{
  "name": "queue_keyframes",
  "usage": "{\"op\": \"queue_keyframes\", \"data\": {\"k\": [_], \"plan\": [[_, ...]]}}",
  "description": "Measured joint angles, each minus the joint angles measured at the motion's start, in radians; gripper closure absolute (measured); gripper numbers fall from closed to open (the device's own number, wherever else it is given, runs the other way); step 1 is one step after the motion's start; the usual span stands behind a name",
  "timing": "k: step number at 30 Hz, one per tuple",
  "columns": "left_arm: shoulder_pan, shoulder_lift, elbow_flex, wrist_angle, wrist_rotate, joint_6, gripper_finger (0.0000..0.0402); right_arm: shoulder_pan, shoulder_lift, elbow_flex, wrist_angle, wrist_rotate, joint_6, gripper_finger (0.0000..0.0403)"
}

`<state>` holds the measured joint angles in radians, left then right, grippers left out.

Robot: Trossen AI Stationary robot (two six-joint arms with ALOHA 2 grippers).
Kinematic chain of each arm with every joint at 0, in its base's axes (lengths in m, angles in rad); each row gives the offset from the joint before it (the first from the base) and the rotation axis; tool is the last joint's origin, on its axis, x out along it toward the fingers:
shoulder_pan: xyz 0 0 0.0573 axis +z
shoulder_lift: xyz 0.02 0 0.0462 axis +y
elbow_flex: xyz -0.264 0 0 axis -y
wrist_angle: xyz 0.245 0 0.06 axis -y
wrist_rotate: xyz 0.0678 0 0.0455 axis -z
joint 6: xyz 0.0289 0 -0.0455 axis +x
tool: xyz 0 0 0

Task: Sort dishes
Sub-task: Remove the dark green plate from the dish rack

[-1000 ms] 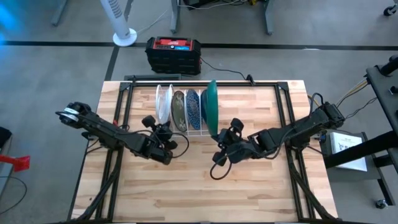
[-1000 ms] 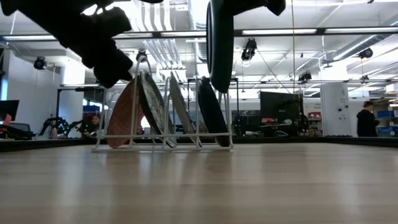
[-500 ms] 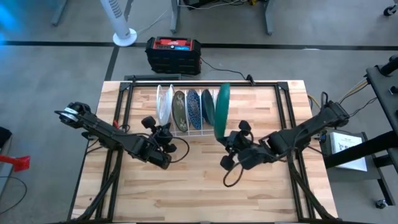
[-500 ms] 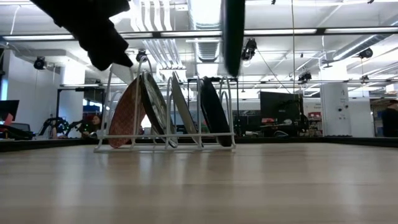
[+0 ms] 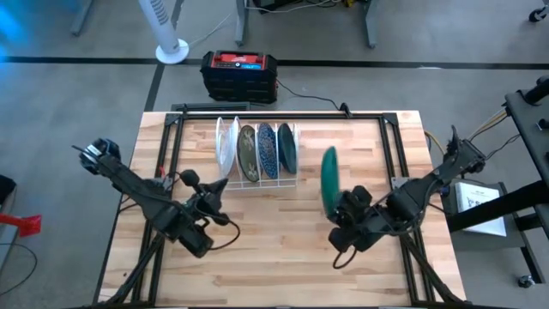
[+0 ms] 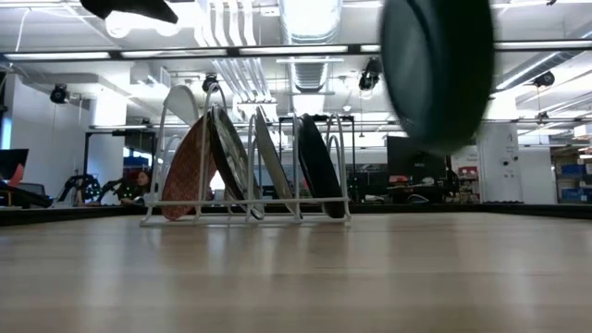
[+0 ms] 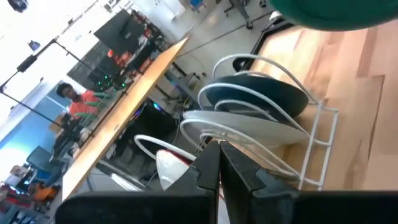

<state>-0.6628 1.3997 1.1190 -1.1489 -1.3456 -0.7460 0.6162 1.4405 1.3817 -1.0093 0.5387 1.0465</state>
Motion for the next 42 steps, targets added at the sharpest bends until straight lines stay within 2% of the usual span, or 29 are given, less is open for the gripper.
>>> {"op": "queue_keyframes", "data": {"k": [6,9,12,21,31,37,42], "plan": [[-0.012,-0.083,-0.025,-0.114,-0.023,-0.008,0.0401,-0.020,0.088,-0.003,-0.226,-0.221,0.194,0.0403],[-0.009,-0.159,-0.045,-0.135,-0.059,-0.011,0.0401,-0.038,0.150,-0.003,-0.281,-0.301,0.221,0.0403],[-0.010,-0.231,-0.049,-0.135,-0.054,0.019,0.0401,-0.059,0.216,-0.003,-0.299,-0.347,0.218,0.0403],[-0.008,-0.393,-0.050,-0.135,-0.057,0.118,0.0401,-0.140,0.379,-0.001,-0.287,-0.414,0.157,0.0403],[-0.008,-0.501,-0.050,-0.141,-0.112,0.172,0.0401,-0.238,0.473,-0.001,-0.220,-0.432,0.021,0.0401],[-0.008,-0.530,-0.050,-0.154,-0.111,0.177,0.0401,-0.251,0.485,-0.001,-0.080,-0.433,-0.023,0.0369],[-0.008,-0.543,-0.050,-0.154,-0.111,0.195,0.0401,-0.251,0.483,-0.001,-0.050,-0.455,-0.001,0.0319]]}}
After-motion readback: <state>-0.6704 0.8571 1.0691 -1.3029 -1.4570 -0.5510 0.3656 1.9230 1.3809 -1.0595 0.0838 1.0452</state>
